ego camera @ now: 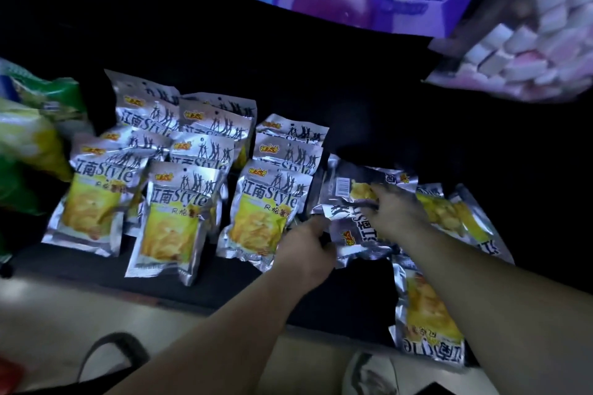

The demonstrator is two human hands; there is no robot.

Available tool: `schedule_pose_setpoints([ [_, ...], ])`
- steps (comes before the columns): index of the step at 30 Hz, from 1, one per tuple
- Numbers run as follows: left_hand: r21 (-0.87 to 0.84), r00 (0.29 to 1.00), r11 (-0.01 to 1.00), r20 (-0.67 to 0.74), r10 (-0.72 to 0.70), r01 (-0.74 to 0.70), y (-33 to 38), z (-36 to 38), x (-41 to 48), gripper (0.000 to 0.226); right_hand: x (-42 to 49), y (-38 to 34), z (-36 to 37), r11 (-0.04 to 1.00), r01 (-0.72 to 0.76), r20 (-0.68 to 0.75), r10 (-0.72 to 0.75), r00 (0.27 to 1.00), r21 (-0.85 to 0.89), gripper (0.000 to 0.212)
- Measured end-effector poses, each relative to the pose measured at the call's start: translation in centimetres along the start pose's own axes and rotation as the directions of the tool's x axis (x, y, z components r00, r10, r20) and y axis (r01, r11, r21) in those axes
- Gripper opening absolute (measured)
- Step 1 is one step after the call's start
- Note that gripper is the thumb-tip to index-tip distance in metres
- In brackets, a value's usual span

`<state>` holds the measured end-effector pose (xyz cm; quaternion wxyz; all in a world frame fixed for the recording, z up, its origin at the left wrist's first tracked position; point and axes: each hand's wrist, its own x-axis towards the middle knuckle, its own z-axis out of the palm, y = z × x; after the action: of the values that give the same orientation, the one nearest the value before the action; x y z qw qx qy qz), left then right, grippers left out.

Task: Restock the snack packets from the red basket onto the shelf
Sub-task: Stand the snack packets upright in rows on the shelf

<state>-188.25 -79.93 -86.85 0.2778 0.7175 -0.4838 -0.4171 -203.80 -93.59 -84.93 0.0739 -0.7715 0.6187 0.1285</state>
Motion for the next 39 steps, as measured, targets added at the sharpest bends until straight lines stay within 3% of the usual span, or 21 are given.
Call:
schedule_pose_setpoints([
  [3,-0.025,1.000,1.000,-0.004,-0.006,0.005,-0.7,-0.2,0.0,0.040,0.2,0.3,0.6,0.999,0.023,-0.147,-0.018,0.989,0.034,0.034],
  [5,-0.055,0.999,0.998,-0.034,0.005,-0.006,-1.0,-0.6,0.1,0.038,0.1,0.5,0.2,1.000,0.012,-0.231,-0.007,0.973,0.022,0.030],
  [7,-0.077,0.996,0.996,-0.081,0.046,-0.053,-0.7,-1.3,0.2,0.035,-0.2,0.8,-0.9,0.998,0.028,-0.296,-0.045,0.954,-0.062,0.035],
  [10,0.020,0.961,0.981,-0.198,0.193,-0.193,0.4,-2.9,0.4,0.045,-0.9,0.7,-4.1,0.979,0.126,-0.413,-0.182,0.892,-0.159,0.064],
  [12,0.114,0.915,0.950,-0.258,0.311,-0.291,1.7,-4.3,0.1,0.052,-2.4,0.0,-6.3,0.943,0.226,-0.439,-0.316,0.841,-0.245,0.071],
  [15,0.247,0.839,0.885,-0.295,0.457,-0.396,2.9,-6.5,-0.7,0.063,-5.1,-1.7,-8.8,0.865,0.364,-0.356,-0.480,0.802,-0.346,0.063],
  [17,0.345,0.816,0.837,-0.254,0.519,-0.424,2.9,-7.7,-1.6,0.075,-6.6,-3.0,-9.4,0.789,0.484,-0.348,-0.605,0.716,-0.378,0.063],
  [19,0.354,0.841,0.829,-0.173,0.512,-0.432,2.9,-8.7,-2.7,0.076,-8.2,-4.7,-10.0,0.725,0.584,-0.326,-0.687,0.649,-0.366,0.056],
  [22,0.393,0.922,0.868,-0.107,0.372,-0.305,2.8,-10.1,-4.2,0.034,-10.6,-7.0,-10.8,0.709,0.658,-0.271,-0.705,0.655,-0.253,0.023],
  [23,0.420,0.941,0.874,-0.117,0.319,-0.244,2.4,-10.7,-4.6,0.017,-11.2,-7.4,-10.8,0.709,0.667,-0.331,-0.701,0.632,-0.229,0.023],
  [25,0.335,0.964,0.928,-0.142,0.223,-0.165,0.6,-11.6,-4.9,0.026,-11.4,-7.2,-10.4,0.728,0.660,-0.473,-0.654,0.590,-0.183,0.031],
  [27,0.073,0.982,0.989,-0.130,0.137,-0.128,-1.5,-12.4,-4.9,0.031,-10.9,-6.9,-9.9,0.791,0.609,-0.436,-0.570,0.697,-0.062,0.033],
  [30,-0.220,0.994,0.973,-0.096,0.050,-0.070,-3.6,-13.2,-5.7,0.032,-10.4,-7.0,-8.5,0.838,0.511,-0.374,-0.419,0.828,0.192,0.036],
  [32,-0.299,0.997,0.952,-0.059,0.045,-0.060,-4.5,-13.4,-6.2,0.030,-10.5,-7.6,-7.8,0.793,0.447,-0.346,-0.317,0.883,0.414,0.043],
  [35,-0.394,1.000,0.919,0.011,0.020,-0.014,-5.1,-13.4,-7.0,0.025,-10.3,-8.7,-6.8,0.669,0.306,-0.194,-0.239,0.952,0.677,0.046],
  [39,-0.457,0.999,0.889,0.027,-0.023,0.033,-6.3,-12.7,-7.1,0.009,-9.4,-10.1,-6.7,0.562,0.220,-0.116,-0.214,0.970,0.797,0.042],
])
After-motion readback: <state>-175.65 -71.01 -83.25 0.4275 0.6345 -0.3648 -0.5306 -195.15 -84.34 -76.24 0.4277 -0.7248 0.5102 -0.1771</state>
